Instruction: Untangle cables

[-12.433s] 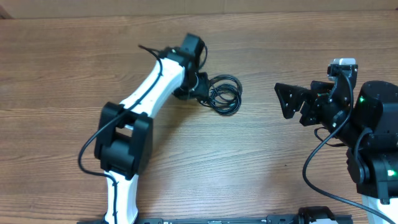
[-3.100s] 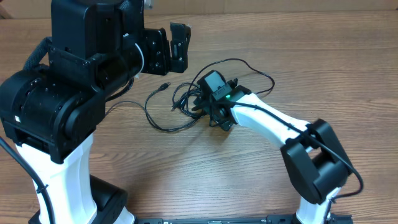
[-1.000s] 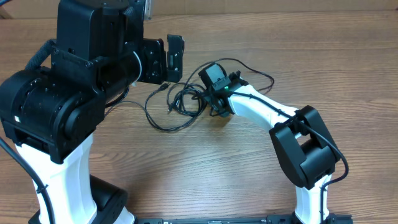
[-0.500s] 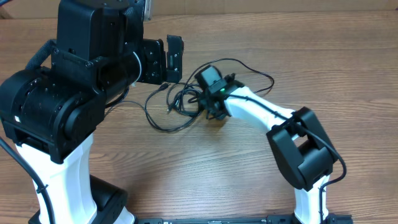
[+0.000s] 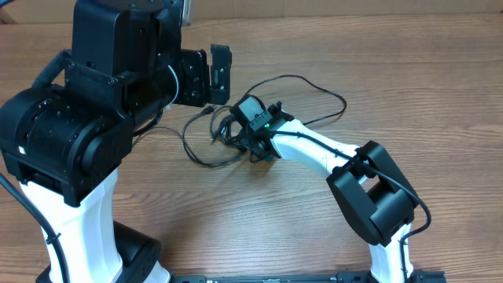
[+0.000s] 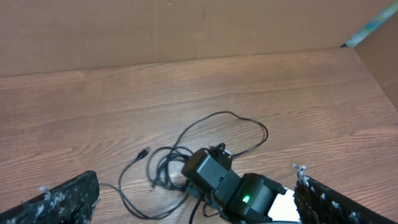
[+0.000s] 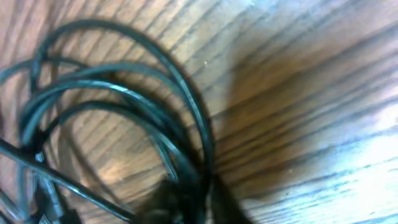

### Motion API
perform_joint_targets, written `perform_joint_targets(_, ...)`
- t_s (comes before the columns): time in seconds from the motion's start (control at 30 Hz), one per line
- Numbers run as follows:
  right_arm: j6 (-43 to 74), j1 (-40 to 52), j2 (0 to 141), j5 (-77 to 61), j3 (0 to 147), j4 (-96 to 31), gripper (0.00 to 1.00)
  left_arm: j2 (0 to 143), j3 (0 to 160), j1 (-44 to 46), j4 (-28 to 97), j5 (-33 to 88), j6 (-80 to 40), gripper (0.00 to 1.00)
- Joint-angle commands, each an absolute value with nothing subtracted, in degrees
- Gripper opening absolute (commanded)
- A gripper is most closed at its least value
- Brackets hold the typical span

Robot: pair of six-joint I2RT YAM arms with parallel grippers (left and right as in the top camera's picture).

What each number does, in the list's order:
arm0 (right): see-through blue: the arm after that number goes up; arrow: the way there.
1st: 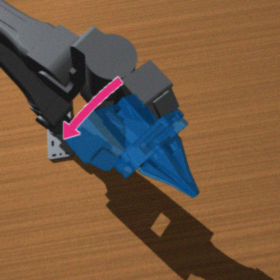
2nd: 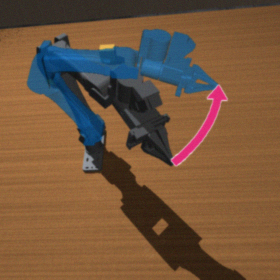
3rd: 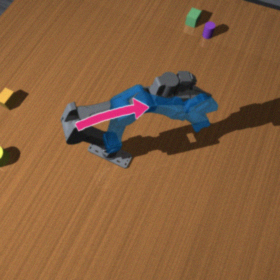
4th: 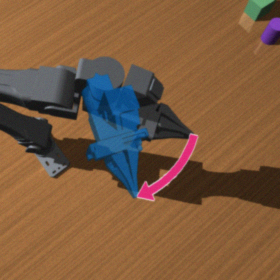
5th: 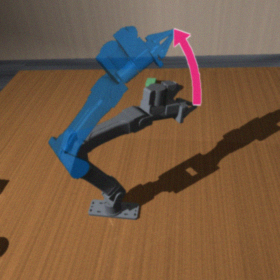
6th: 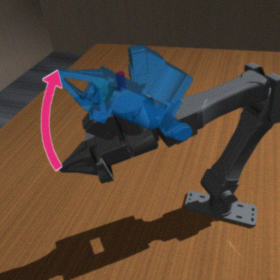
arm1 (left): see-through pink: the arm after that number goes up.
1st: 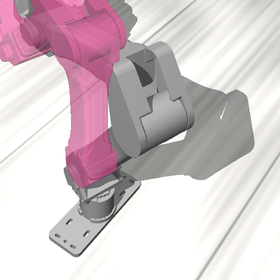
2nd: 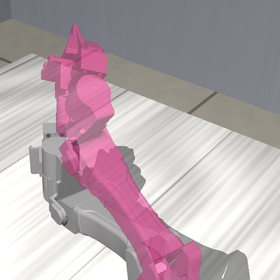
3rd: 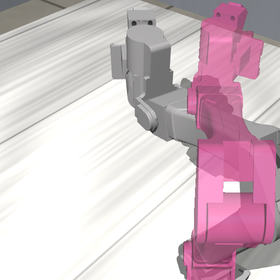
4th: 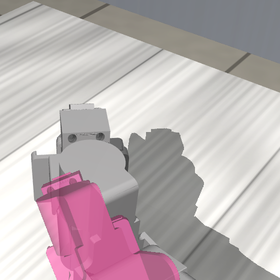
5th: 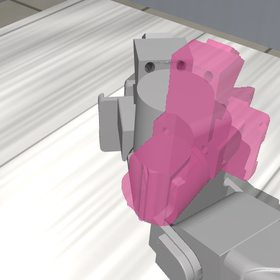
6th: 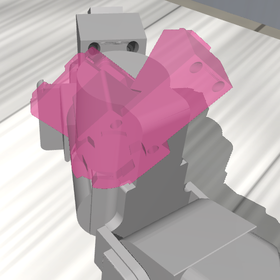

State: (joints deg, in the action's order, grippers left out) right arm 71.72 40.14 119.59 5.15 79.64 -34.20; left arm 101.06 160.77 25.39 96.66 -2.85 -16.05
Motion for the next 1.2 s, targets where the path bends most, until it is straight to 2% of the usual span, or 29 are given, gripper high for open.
perform_joint_targets(0.0, 72.0, 40.0, 123.7, 6.4, 76.8, -35.2, 0.04, 100.5, 160.9, 25.2, 96.8, -3.6, -14.7, 1.00)
perform_joint_targets(0.23, 69.3, 40.0, 122.0, 5.3, 77.5, -36.1, 0.04, 100.5, 160.9, 25.2, 96.8, -3.6, -14.7, 1.00)
perform_joint_targets(0.47, 44.7, 39.9, 105.9, 6.9, 84.9, -37.9, 0.04, 100.7, 159.8, 25.2, 96.8, -3.8, -14.5, 1.00)
perform_joint_targets(0.63, 32.4, 37.6, 93.2, 8.3, 95.1, -48.5, 0.04, 102.2, 159.5, 24.7, 96.4, -6.8, -14.3, 1.00)
perform_joint_targets(0.87, 21.8, 33.6, 85.4, 8.5, 102.0, -57.8, 0.04, 102.5, 159.5, 23.7, 93.7, -6.7, -14.2, 1.00)
perform_joint_targets(1.0, 20.7, 28.8, 82.9, 8.8, 102.7, -58.7, 0.04, 102.6, 159.5, 20.8, 94.0, -6.3, -14.2, 1.00)
perform_joint_targets(1.17, 15.8, 25.4, 82.5, 2.0, 102.9, -58.7, 0.04, 104.4, 159.5, 18.0, 96.2, 1.2, -12.9, 1.00)
